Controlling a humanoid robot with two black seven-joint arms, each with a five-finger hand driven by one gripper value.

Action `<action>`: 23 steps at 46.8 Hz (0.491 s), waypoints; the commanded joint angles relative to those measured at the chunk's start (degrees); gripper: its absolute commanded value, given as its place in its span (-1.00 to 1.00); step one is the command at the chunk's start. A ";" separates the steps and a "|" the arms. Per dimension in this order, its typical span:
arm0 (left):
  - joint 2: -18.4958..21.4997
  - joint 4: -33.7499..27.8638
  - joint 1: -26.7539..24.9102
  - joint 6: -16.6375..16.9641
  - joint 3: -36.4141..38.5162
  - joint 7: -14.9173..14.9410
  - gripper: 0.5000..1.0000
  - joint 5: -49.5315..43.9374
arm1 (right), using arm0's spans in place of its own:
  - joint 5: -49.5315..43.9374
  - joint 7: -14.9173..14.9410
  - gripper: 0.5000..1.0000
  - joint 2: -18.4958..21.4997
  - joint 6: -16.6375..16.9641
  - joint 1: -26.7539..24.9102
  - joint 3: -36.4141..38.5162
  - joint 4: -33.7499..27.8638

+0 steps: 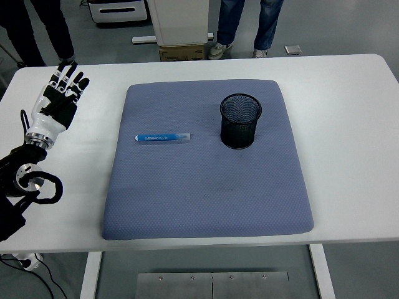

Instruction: Left hand places marker in pen holder

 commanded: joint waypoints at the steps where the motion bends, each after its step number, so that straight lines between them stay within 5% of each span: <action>1: -0.01 -0.01 -0.45 0.61 0.09 0.09 1.00 0.26 | 0.00 0.00 1.00 0.00 0.00 -0.03 0.00 0.01; 8: 0.51 -0.10 -0.71 3.95 0.44 0.53 1.00 1.57 | 0.00 0.00 1.00 0.00 0.00 -0.03 0.00 0.01; 23: 1.22 -0.27 -4.83 4.13 7.73 0.62 1.00 2.72 | 0.00 0.00 1.00 0.00 0.00 -0.03 0.00 0.01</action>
